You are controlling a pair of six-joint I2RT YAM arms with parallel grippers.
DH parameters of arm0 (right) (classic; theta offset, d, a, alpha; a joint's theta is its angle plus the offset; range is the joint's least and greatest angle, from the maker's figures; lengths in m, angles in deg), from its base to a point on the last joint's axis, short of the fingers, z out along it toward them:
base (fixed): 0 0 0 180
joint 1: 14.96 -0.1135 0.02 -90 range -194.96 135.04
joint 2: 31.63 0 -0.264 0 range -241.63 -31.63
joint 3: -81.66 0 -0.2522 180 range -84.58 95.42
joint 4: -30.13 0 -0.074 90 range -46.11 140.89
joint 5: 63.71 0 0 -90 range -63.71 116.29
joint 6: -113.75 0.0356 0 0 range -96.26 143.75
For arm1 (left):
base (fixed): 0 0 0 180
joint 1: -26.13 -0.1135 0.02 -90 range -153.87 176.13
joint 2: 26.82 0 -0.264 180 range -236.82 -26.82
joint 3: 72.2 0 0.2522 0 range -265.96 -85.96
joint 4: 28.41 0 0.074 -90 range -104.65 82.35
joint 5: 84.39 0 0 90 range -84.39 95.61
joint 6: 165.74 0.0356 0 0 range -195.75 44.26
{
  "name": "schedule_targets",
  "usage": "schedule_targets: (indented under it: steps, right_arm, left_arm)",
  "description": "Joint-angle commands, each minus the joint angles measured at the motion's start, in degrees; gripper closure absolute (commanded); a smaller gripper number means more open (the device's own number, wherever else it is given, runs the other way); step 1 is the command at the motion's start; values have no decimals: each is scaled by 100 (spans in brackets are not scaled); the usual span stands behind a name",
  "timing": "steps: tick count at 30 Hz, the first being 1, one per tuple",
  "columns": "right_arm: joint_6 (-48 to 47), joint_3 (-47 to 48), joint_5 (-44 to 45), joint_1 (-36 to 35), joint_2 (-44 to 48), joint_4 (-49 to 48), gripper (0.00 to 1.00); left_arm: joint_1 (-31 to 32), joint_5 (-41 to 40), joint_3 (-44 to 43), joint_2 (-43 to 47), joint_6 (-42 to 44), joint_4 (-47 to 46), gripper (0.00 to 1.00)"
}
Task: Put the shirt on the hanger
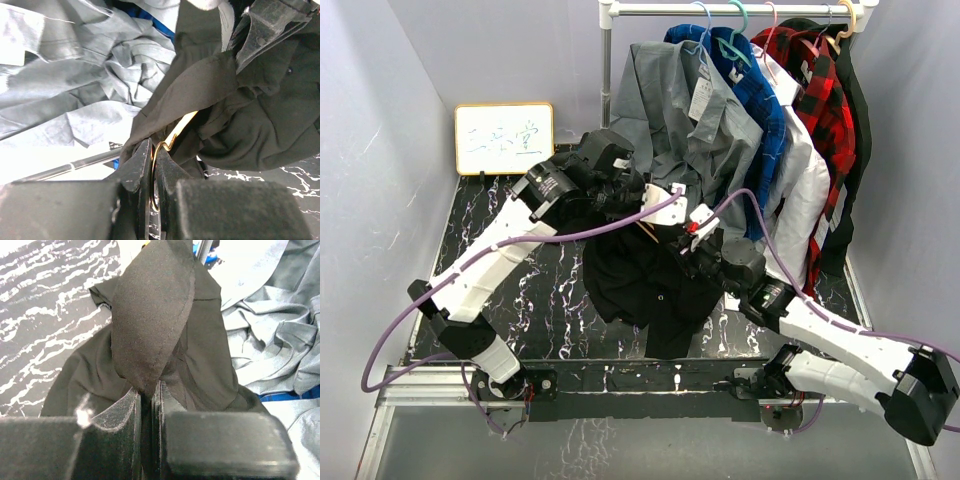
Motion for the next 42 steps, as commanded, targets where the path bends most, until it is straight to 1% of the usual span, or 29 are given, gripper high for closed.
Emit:
schedule_targets:
  steps: [1, 4, 10, 13, 14, 15, 16, 17, 18, 20, 22, 24, 25, 26, 27, 29, 31, 32, 33, 35, 37, 39, 42]
  right_arm:
    - [497, 417, 197, 119, 177, 402, 100]
    - [570, 500, 168, 199, 136, 623, 100]
    - [750, 470, 153, 393, 121, 556, 100]
    - [924, 1013, 227, 504, 15, 756, 100]
    - [955, 1328, 280, 517, -86, 978, 100]
    - [966, 1672, 338, 522, -186, 1234, 100]
    - [945, 1940, 371, 522, -268, 1458, 100]
    - [934, 2132, 406, 522, -324, 1517, 100]
    - [891, 2299, 444, 522, -348, 1570, 100]
    - [818, 2594, 547, 529, -438, 1736, 100]
    - [737, 2818, 608, 559, -515, 1927, 100]
    - [678, 2909, 629, 583, -522, 2021, 100]
    - [662, 2914, 616, 590, -491, 2048, 100]
    - [667, 2911, 585, 599, -458, 2086, 100]
    - [680, 2919, 548, 600, -416, 2153, 100]
    - [706, 2939, 430, 599, -315, 2314, 100]
    - [698, 2977, 248, 599, -200, 2521, 100]
    - [652, 3010, 120, 598, -147, 2655, 100]
    - [570, 3053, 4, 596, -89, 2804, 100]
    - [391, 3081, -165, 594, 85, 3043, 100]
    - [152, 3088, -341, 601, 300, 3292, 100]
    - [-88, 3079, -514, 597, 515, 3521, 100]
    - [-377, 3147, -740, 598, 733, 3962, 100]
  left_arm:
    - [1, 326, -800, 148, -195, -180, 100]
    - [4, 282, -1170, 41, -218, -192, 100]
    - [4, 142, -1801, -156, -171, -243, 100]
    - [5, -55, -1944, -226, -89, -358, 100]
    - [4, -115, -2001, -251, -52, -403, 96]
    - [1, -176, -2099, -282, -61, -483, 86]
    - [5, -276, -2175, -307, -121, -604, 73]
    - [5, -394, -2239, -349, -196, -753, 17]
    - [5, -539, -2313, -405, -254, -903, 3]
    - [3, -893, -2454, -503, -364, -1332, 2]
    - [4, -1856, -2624, -601, -788, -2019, 2]
    - [5, -3204, -2755, -655, -1276, -2982, 2]
    - [-6, -3578, -2833, -666, -1277, -3207, 2]
    - [-35, -3741, -2907, -661, -1333, -3204, 2]
    - [-92, -3698, -2974, -630, -1518, -2997, 2]
    - [-285, -3437, -2816, -524, -1951, -2542, 2]
    - [-607, -3256, -2424, -475, -2260, -2194, 2]
    - [-883, -3077, -2344, -540, -2495, -1931, 2]
    - [-1203, -2716, -2485, -669, -2785, -1527, 1]
    - [-1918, -1689, -2983, -1092, -3382, -671, 2]
    - [-2442, -699, -3330, -1457, -3801, -84, 2]
    - [-2634, -12, -3467, -1670, -3911, 281, 1]
    - [-2653, 827, -3442, -1889, -3955, 744, 2]
